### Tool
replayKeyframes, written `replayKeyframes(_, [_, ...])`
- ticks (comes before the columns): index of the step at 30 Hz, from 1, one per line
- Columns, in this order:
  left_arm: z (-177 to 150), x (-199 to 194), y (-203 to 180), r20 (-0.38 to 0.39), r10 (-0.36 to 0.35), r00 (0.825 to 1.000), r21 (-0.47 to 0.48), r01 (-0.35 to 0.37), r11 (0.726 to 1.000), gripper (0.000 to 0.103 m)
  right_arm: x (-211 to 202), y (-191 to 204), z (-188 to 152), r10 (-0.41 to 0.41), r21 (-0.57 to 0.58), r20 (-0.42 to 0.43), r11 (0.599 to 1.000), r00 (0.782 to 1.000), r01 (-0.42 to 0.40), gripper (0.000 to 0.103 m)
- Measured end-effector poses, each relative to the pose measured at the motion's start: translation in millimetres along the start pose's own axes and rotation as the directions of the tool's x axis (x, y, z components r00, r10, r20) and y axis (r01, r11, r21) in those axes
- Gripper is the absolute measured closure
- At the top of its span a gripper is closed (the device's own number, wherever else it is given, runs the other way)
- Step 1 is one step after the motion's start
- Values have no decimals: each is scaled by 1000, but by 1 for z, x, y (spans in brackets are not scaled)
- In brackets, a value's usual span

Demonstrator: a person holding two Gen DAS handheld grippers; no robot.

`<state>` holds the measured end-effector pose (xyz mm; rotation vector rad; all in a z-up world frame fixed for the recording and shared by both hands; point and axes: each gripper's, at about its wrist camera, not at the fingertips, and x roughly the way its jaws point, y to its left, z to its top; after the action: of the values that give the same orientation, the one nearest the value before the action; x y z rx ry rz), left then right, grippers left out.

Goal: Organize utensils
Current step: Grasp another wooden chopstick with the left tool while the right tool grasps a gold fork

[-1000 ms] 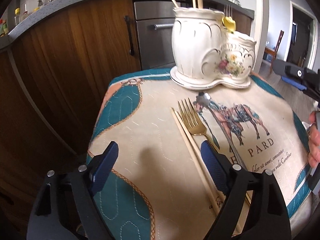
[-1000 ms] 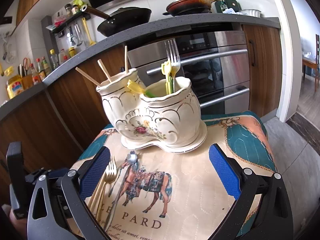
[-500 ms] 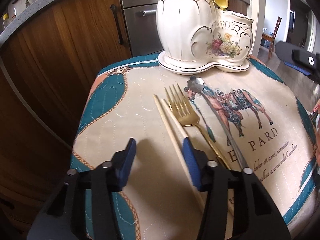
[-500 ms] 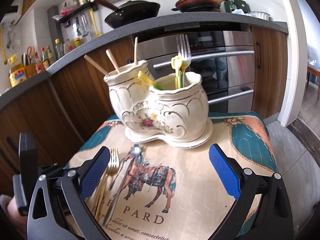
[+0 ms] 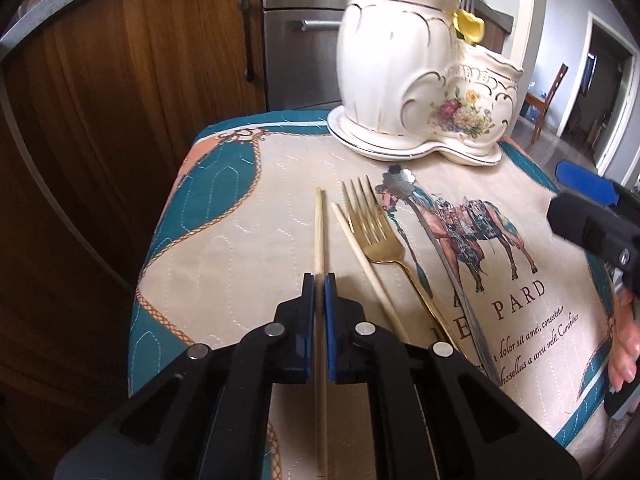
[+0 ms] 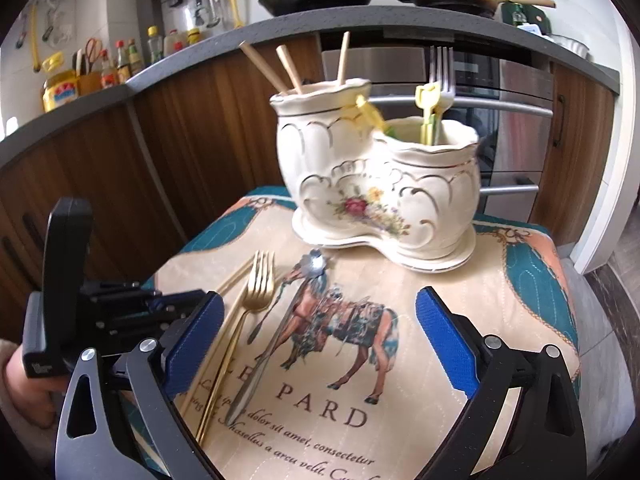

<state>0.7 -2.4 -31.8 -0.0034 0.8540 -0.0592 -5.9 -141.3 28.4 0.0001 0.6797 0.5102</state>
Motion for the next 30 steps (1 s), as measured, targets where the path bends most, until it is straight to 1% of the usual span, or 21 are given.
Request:
replayKeyframes(1, [-1, -2, 2, 11, -2, 1000, -10, 2, 1000, 98, 2, 3, -1, 6, -11, -10, 1000, 1000, -6, 8])
replayKeyframes(2, [-2, -5, 6, 26, -5, 1000, -24, 6, 1000, 98, 4, 9, -3, 14, -28, -27, 999, 1000, -15, 12])
replayKeyframes(3, [-3, -9, 9, 45, -14, 999, -39, 16, 999, 98, 6, 13, -4, 23, -40, -41, 999, 999, -25, 18])
replayKeyframes(4, [-4, -12, 12, 62, -17, 998, -53, 20, 998, 98, 9, 17, -5, 34, -46, -60, 998, 998, -36, 21])
replayKeyframes(6, [-5, -21, 19, 114, -41, 993, -84, 51, 995, 98, 15, 25, -8, 58, -50, -98, 997, 994, -63, 35])
replayKeyframes(7, [-6, -22, 21, 128, -41, 991, -90, 53, 995, 98, 20, 29, -9, 77, -52, -126, 995, 989, -84, 39])
replayKeyframes(9, [-7, -25, 24, 160, -50, 986, -100, 67, 993, 98, 26, 36, -13, 93, -57, -158, 993, 983, -103, 55])
replayKeyframes(10, [-7, -26, 25, 174, -57, 983, -104, 76, 992, 98, 29, 40, -14, 97, -61, -172, 992, 980, -108, 58])
replayKeyframes(12, [-8, -26, 27, 195, -72, 978, -106, 94, 990, 98, 33, 47, -17, 98, -73, -195, 991, 976, -114, 71])
replayKeyframes(14, [-8, -24, 28, 203, -91, 975, -106, 115, 988, 98, 36, 54, -21, 92, -87, -212, 990, 973, -113, 78])
replayKeyframes(15, [-8, -25, 28, 206, -97, 974, -106, 121, 987, 98, 39, 56, -22, 81, -95, -220, 990, 972, -104, 80])
replayKeyframes(17, [-7, -24, 28, 210, -109, 972, -109, 134, 985, 98, 43, 59, -24, 65, -102, -231, 991, 971, -90, 82])
replayKeyframes(22, [-8, -22, 31, 206, -129, 970, -123, 157, 980, 98, 54, 68, -23, 41, -107, -257, 992, 965, -71, 82])
replayKeyframes(24, [-8, -22, 31, 207, -132, 969, -124, 160, 979, 98, 60, 70, -23, 30, -110, -271, 992, 962, -61, 84])
replayKeyframes(26, [-8, -22, 31, 208, -134, 969, -125, 162, 979, 98, 61, 68, -22, 39, -83, -261, 995, 964, -63, 90])
replayKeyframes(29, [-8, -22, 31, 209, -135, 969, -126, 163, 978, 98, 58, 59, -22, 65, -25, -253, 997, 965, -73, 93])
replayKeyframes(30, [-8, -22, 31, 209, -135, 969, -126, 164, 978, 98, 59, 55, -21, 73, -11, -251, 997, 965, -78, 95])
